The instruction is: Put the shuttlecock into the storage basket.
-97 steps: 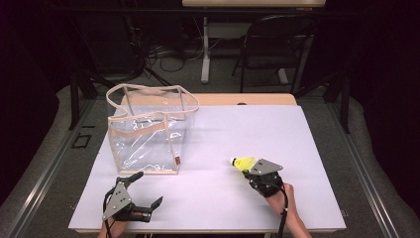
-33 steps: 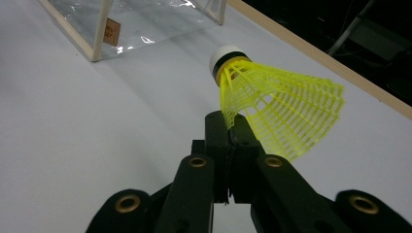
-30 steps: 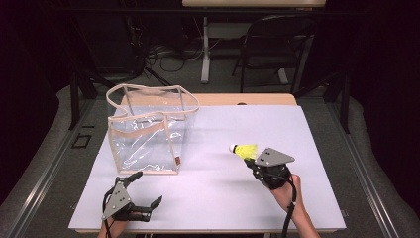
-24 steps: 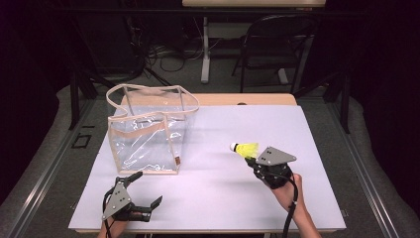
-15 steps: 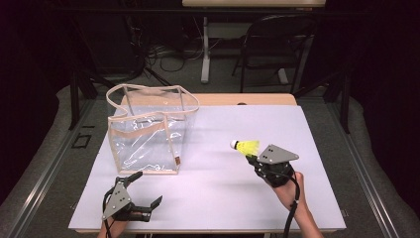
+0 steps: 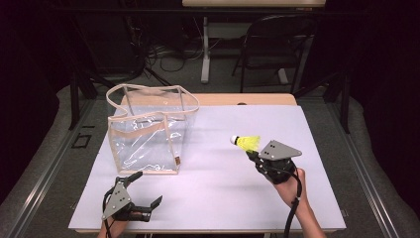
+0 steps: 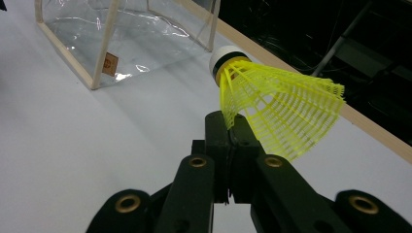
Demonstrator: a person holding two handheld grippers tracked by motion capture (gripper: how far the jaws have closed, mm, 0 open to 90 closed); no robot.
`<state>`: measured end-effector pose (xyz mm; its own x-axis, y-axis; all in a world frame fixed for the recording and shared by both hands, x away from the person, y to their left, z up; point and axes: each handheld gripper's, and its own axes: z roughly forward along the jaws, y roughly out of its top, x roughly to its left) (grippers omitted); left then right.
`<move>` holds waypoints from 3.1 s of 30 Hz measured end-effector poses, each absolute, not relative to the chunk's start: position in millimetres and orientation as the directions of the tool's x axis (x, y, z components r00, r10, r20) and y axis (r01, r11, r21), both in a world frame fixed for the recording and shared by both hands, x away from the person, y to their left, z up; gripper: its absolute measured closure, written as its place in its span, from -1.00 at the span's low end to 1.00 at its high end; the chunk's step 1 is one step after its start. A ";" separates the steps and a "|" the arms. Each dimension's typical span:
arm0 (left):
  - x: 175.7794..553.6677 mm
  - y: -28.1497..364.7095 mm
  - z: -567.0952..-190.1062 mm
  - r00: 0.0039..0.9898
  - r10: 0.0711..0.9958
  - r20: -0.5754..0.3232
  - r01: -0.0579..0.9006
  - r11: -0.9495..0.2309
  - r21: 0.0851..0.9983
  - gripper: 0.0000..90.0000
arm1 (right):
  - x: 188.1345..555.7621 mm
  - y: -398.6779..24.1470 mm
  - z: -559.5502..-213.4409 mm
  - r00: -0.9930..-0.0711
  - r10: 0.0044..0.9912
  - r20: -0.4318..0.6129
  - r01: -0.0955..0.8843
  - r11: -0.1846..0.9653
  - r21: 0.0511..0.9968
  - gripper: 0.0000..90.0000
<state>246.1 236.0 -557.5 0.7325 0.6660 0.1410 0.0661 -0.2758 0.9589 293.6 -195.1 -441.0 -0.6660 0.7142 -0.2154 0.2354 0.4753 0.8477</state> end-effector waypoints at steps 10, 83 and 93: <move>246.3 235.8 -557.5 0.732 0.667 0.138 0.068 -0.273 0.960 -1.00 | 295.3 -193.9 -433.6 -0.666 0.712 -0.224 0.224 0.478 0.849 0.98; 246.5 235.7 -557.6 0.736 0.662 0.139 0.066 -0.275 0.959 -1.00 | 321.7 -175.0 -391.5 -0.667 0.697 -0.265 0.164 0.484 0.860 0.99; 246.6 235.4 -557.8 0.736 0.664 0.137 0.068 -0.273 0.960 -1.00 | 326.5 -168.3 -384.4 -0.672 0.686 -0.280 0.150 0.495 0.856 0.99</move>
